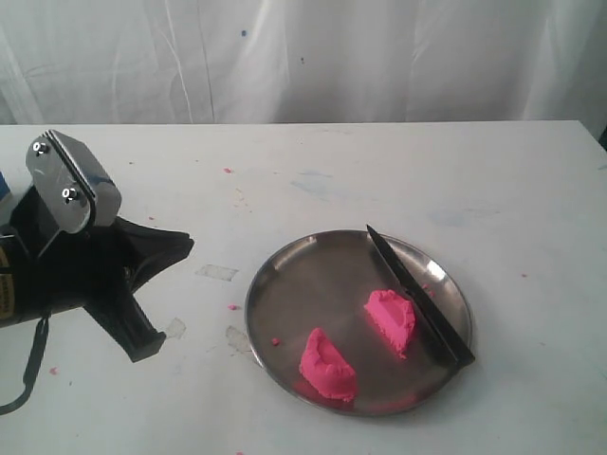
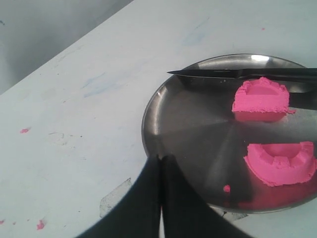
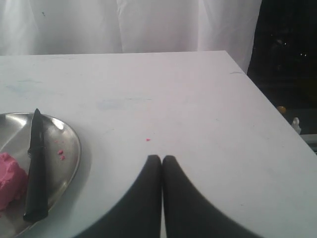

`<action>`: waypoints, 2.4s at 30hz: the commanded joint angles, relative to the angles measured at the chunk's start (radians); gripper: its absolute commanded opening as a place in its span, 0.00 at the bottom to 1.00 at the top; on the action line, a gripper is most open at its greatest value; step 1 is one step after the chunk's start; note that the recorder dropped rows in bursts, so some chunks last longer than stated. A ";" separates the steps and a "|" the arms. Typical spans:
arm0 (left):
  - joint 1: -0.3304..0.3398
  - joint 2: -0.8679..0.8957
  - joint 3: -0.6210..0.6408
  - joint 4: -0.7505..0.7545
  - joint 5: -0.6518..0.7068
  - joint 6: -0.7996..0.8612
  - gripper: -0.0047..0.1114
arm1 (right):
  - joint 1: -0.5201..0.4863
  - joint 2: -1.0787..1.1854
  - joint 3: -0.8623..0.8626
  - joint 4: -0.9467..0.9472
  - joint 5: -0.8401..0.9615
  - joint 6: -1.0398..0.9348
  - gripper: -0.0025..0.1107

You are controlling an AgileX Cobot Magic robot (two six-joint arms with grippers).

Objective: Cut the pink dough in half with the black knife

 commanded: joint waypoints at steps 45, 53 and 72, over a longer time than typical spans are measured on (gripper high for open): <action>0.456 -1.166 0.474 0.091 0.493 -0.929 0.04 | -0.005 -0.003 -0.002 -0.005 -0.008 0.004 0.02; 0.456 -1.202 0.474 0.174 0.409 -0.983 0.04 | -0.005 -0.003 -0.002 -0.005 -0.008 -0.002 0.02; 0.453 -1.202 0.462 -0.828 0.419 0.354 0.04 | -0.005 -0.003 -0.002 -0.007 -0.008 -0.001 0.02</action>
